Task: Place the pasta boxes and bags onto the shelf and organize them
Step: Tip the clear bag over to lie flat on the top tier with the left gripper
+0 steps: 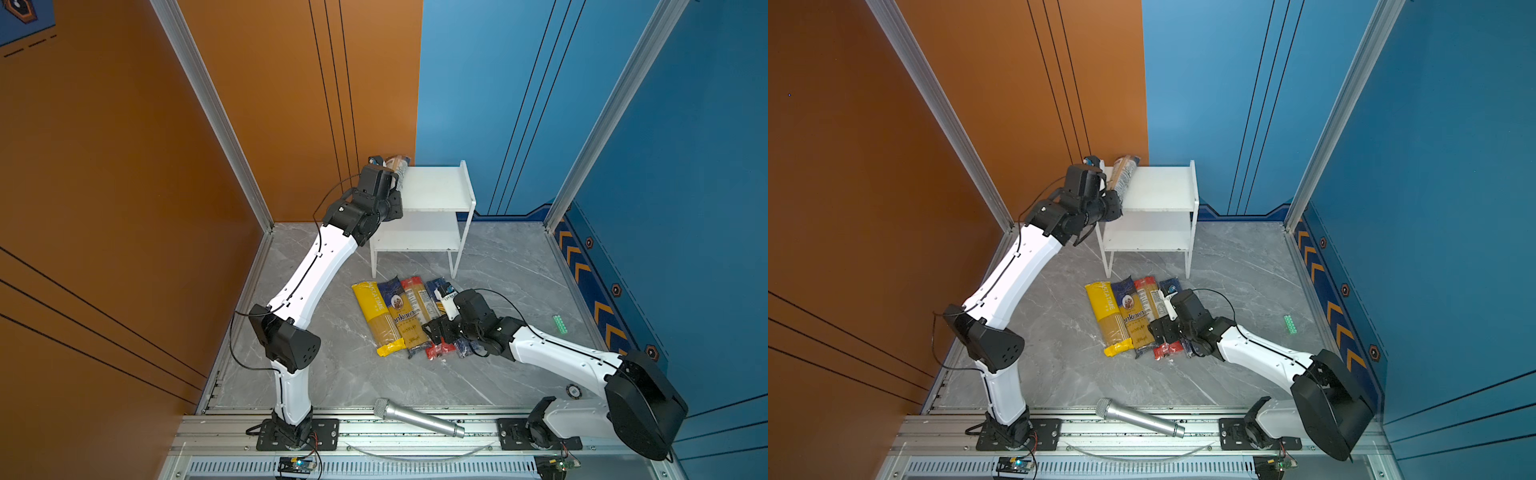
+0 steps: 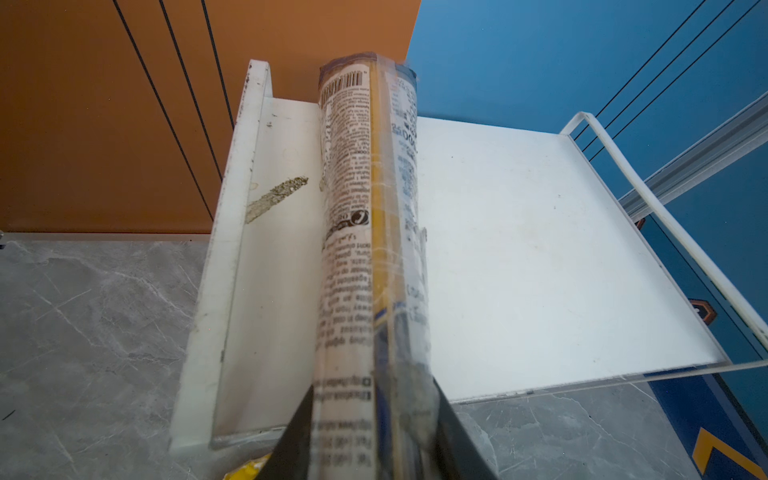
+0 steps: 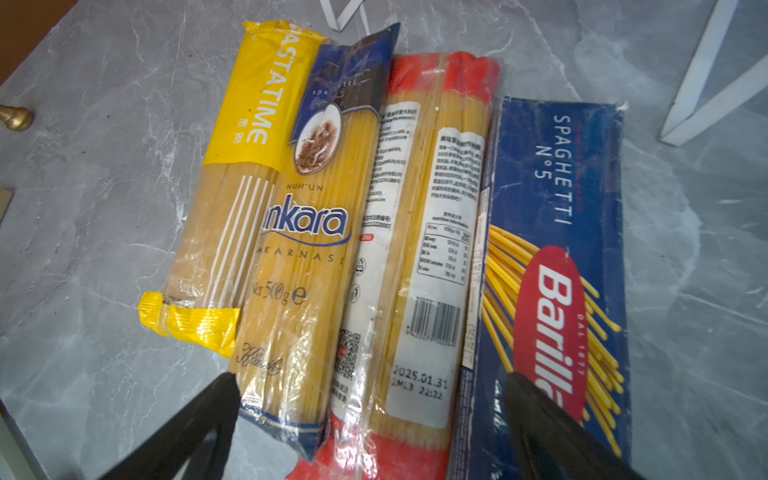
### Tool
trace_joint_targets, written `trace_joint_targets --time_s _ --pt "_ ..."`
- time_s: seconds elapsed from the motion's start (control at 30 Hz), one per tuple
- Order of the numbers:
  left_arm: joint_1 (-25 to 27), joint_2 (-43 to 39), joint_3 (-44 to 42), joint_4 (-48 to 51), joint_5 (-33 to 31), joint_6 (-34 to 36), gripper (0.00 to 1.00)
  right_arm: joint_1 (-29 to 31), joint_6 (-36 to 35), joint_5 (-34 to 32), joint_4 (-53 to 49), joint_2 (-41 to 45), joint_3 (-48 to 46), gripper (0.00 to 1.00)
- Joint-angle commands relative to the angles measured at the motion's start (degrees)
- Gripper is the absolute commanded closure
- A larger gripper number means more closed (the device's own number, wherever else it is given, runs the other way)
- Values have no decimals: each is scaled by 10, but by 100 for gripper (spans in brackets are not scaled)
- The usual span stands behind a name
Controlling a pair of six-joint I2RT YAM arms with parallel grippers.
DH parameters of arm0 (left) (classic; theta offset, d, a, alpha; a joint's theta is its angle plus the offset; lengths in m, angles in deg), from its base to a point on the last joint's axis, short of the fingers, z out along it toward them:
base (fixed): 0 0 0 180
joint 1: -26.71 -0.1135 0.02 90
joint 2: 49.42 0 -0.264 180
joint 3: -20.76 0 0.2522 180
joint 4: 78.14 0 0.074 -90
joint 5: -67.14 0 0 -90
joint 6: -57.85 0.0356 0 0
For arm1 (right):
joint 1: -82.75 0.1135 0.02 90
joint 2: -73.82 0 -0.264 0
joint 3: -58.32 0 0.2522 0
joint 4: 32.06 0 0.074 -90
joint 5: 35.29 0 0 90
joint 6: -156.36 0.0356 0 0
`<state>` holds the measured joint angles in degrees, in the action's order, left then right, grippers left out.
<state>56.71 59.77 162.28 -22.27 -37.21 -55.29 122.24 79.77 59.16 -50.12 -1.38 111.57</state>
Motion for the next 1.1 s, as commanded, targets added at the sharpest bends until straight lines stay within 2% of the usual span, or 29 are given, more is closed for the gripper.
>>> trace_joint_targets --time_s 0.0,0.4,0.53,0.67,0.7,0.77,0.9,1.03,1.07 --pt "6 14 11 -5 -27 -4 65 -10 3 2 6 23 -12 3" --pt "7 21 9 -6 -37 -12 64 -17 7 3 4 47 -29 3" --pt "6 21 8 -5 -40 -8 56 -16 7 3 4 46 -27 3" --pt "5 21 6 -6 -41 -7 55 -16 9 8 6 42 -27 3" --pt "7 21 6 -6 -43 -8 53 -17 10 10 7 41 -26 3" --pt "6 22 6 -6 -43 -9 39 -16 10 13 7 40 -25 3" --pt "7 25 7 -5 -41 -9 26 -17 9 14 8 37 -23 3" --pt "7 25 10 -5 -39 -10 18 -16 9 16 6 39 -23 3" --pt "8 24 12 -6 -39 -9 9 -16 10 16 5 39 -23 3"
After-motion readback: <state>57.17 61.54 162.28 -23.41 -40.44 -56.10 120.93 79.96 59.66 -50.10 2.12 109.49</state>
